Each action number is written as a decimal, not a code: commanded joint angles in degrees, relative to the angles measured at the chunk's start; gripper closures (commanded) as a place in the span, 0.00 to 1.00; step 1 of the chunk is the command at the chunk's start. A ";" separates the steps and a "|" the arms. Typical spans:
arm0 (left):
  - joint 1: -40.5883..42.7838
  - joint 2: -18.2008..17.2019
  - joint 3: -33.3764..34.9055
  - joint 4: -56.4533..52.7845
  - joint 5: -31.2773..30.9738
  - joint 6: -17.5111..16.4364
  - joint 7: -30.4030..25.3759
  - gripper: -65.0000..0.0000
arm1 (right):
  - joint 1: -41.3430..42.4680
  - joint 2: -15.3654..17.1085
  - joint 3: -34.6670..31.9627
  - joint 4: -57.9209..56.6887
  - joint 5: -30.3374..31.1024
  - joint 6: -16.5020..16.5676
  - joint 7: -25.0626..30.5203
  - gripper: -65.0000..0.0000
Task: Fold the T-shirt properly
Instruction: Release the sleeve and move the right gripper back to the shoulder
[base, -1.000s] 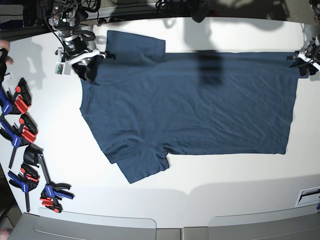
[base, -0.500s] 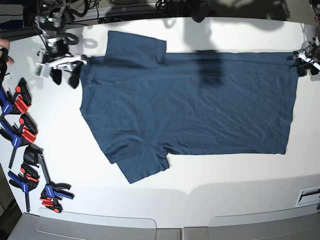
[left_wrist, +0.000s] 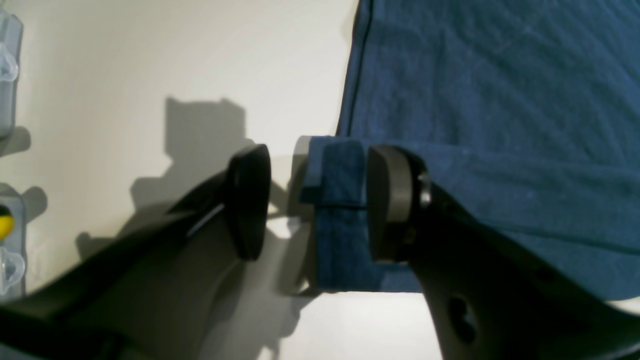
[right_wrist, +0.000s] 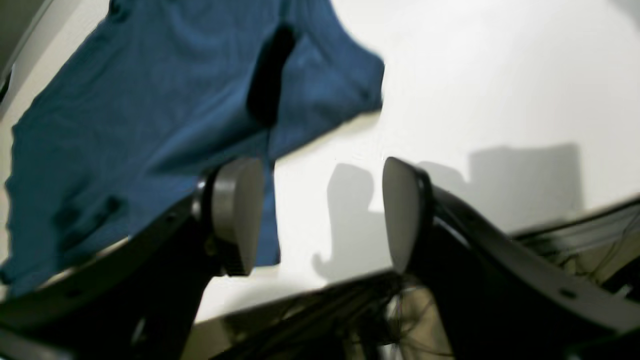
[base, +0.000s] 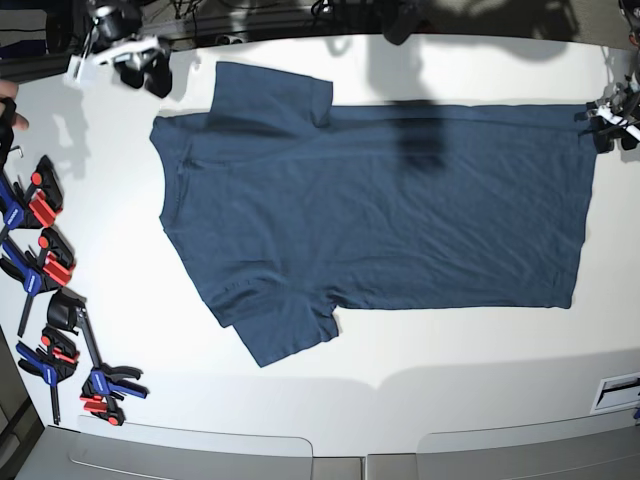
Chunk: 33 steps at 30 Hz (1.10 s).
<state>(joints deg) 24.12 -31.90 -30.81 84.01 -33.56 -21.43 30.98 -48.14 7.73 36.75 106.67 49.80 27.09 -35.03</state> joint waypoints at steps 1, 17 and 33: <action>-0.20 -0.98 -0.59 0.85 -0.52 -0.20 -2.14 0.56 | -0.96 0.22 0.20 1.18 1.92 1.75 1.03 0.46; -0.46 0.76 -0.59 0.85 -0.55 -1.25 -2.75 0.56 | -1.38 -4.90 -13.22 0.55 -5.70 -2.73 2.10 0.46; -0.46 0.74 -0.59 0.85 -0.55 -1.25 -2.62 0.56 | -1.20 -5.33 -15.93 0.55 -11.45 -11.13 6.25 0.46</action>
<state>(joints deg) 23.79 -29.89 -30.81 84.01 -33.56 -22.52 29.58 -48.73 2.09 20.64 106.50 38.04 15.18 -29.65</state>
